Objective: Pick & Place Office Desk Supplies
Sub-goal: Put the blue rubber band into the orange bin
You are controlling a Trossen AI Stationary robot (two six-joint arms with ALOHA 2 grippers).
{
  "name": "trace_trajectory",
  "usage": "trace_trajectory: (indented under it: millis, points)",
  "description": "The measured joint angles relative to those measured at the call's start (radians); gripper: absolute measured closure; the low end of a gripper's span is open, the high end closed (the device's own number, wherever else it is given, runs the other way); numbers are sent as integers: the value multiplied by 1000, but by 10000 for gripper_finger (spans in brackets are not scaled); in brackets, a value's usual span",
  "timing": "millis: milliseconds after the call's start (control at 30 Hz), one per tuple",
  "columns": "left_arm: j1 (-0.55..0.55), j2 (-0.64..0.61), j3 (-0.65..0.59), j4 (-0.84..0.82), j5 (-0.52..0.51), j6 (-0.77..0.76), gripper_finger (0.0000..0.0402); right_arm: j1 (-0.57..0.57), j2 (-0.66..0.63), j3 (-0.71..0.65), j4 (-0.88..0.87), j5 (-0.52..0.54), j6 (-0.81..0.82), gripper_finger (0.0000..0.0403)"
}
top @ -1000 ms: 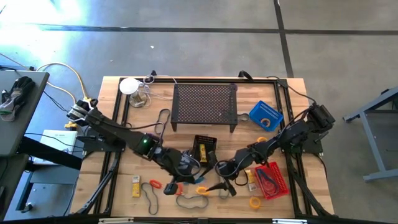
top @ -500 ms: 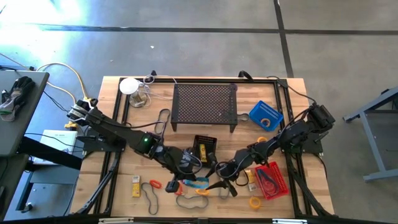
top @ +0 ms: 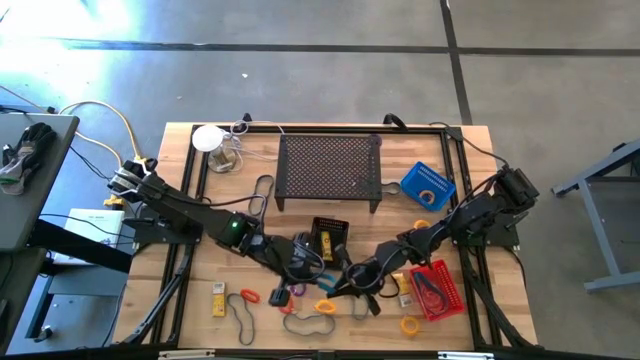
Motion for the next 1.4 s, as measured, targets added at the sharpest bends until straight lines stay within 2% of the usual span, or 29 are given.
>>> trace_trajectory:
  millis: [167, 400, 500, 600, 733, 833, 967, 1167, 1400]
  points:
    - [-14, 0, 0, 8, -38, 78, 364, 0, 0, 0, -20, 2, 2, 399]
    - [-42, 0, 0, 12, -143, 154, 282, 15, -1, 0, -58, 26, 4, 399]
    - [-54, 0, 0, 12, -174, 162, 254, 38, -23, 0, -127, 26, 5, 399]
    - [-64, 0, 0, 11, -179, 164, 236, 83, -56, 0, -203, 102, -14, 399]
    - [-72, 0, 0, 12, -179, 163, 229, 161, -125, 1, -287, 232, -59, 399]
    - [-72, 0, 0, 11, -179, 151, 229, 224, -185, 0, -358, 314, -35, 399]
    - [-72, 0, 0, 5, -179, 104, 228, 303, -267, 1, -485, 325, 72, 399]
    - [-72, 0, -1, -14, -178, 93, 228, 408, -377, 0, -644, 329, 321, 399]
    - [-74, 0, -1, -17, -178, 83, 228, 558, -470, 1, -631, 404, 381, 399]
